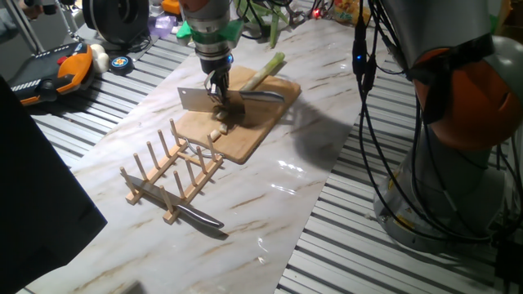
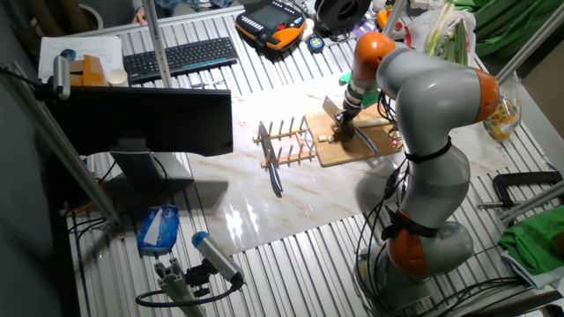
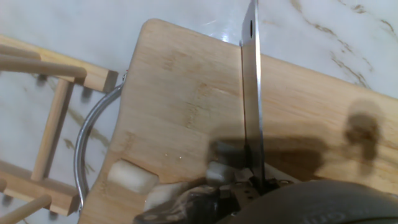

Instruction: Chop the scallions

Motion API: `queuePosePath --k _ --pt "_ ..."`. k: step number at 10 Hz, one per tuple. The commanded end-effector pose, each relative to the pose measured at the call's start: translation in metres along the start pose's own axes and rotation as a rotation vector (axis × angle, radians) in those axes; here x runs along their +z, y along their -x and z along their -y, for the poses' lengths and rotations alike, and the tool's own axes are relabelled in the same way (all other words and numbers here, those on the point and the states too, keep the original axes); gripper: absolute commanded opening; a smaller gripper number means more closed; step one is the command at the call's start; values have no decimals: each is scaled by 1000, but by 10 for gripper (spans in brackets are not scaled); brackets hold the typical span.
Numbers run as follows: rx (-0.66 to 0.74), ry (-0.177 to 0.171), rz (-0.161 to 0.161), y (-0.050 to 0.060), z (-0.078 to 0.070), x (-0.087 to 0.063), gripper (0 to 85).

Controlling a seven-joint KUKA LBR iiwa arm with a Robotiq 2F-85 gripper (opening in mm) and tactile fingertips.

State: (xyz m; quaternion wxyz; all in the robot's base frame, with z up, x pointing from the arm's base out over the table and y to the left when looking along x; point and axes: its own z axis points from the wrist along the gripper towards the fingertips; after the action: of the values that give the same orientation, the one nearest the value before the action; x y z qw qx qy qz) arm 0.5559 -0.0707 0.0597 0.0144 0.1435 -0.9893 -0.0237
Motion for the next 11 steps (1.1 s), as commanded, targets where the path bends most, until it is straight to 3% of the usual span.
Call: queuePosePath --k 1,8,11 --pt "0 0 2 0 0 -1 7" --pt "6 -1 5 -3 -1 -6 7" --pt "-4 4 24 -2 -1 -6 10"
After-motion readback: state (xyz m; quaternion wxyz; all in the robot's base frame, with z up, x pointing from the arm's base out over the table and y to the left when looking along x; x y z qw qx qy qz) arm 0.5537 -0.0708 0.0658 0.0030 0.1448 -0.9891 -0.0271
